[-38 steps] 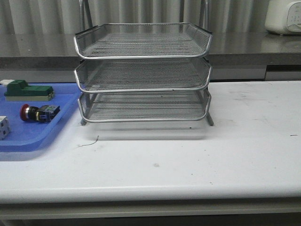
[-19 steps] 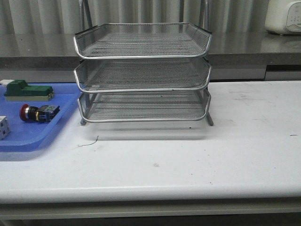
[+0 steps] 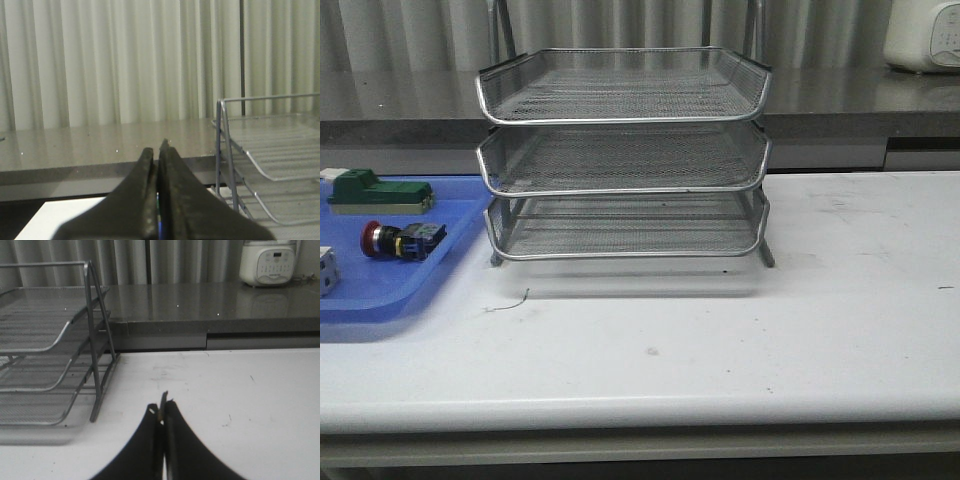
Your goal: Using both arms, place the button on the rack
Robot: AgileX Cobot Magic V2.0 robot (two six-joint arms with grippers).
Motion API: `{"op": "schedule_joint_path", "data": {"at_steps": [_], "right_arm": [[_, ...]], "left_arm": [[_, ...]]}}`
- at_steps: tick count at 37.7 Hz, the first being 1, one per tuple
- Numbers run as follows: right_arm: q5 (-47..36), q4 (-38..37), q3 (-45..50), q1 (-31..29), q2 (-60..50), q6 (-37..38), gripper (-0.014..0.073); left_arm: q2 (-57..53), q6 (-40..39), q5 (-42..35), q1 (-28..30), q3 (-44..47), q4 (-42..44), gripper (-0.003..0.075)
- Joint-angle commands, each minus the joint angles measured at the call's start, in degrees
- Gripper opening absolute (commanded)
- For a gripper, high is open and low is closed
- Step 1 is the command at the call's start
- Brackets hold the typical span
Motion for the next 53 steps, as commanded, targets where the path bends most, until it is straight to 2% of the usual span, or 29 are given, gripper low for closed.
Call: {"op": "schedule_joint_path", "data": {"at_steps": [1, 6, 12, 20, 23, 26, 27, 30, 34, 37, 39, 48, 53], "right_arm": [[0.47, -0.08, -6.61, -0.48, 3.60, -0.49, -0.0109], [4.49, 0.37, -12.70, -0.48, 11.96, -0.49, -0.0109], [3.58, 0.37, -16.02, -0.48, 22.50, -0.49, -0.0109], [2.60, 0.37, -16.42, -0.48, 27.28, -0.49, -0.0108], [2.33, 0.37, -16.42, -0.48, 27.23, -0.49, -0.0056], [1.94, 0.37, -16.42, -0.48, 27.23, -0.49, 0.0059], [1.88, 0.37, -16.42, -0.48, 27.23, -0.49, 0.0122], [1.72, 0.37, -16.42, -0.48, 27.23, -0.49, 0.0321], [1.72, 0.37, -16.35, -0.48, 27.23, -0.49, 0.0544], [1.79, 0.37, -16.06, -0.48, 27.23, -0.49, 0.0615], [2.10, 0.37, -15.99, -0.48, 27.23, -0.49, 0.0600], [1.14, 0.51, -15.99, -0.48, 27.36, -0.49, 0.0600], [0.69, 4.96, -16.71, -0.48, 30.01, -0.49, 0.0600]], "left_arm": [[3.96, -0.50, 1.94, 0.04, -7.79, 1.72, -0.0019], [13.70, -0.50, 8.80, 0.04, -14.83, 5.27, -0.0019], [25.73, -0.50, 9.80, 0.04, -19.18, 5.27, -0.0019], [30.42, -0.50, 9.57, 0.04, -20.41, 5.17, -0.0017], [30.42, -0.50, 9.94, 0.04, -20.41, 5.17, 0.0010], [30.42, -0.50, 10.10, 0.04, -20.41, 5.17, 0.0111], [30.42, -0.50, 10.10, 0.04, -20.41, 5.17, 0.0150], [30.42, -0.50, 10.10, 0.04, -20.41, 4.88, 0.0329], [30.42, -0.50, 10.10, 0.04, -20.41, 4.00, 0.0571], [30.42, -0.50, 10.10, 0.04, -20.41, 3.85, 0.0671], [30.42, -0.50, 10.10, 0.04, -20.41, 3.85, 0.0686], [30.42, -0.50, 10.10, 0.04, -20.41, 3.85, 0.0632], [30.42, -0.50, 10.10, 0.04, -20.41, 3.85, 0.0603]]}}
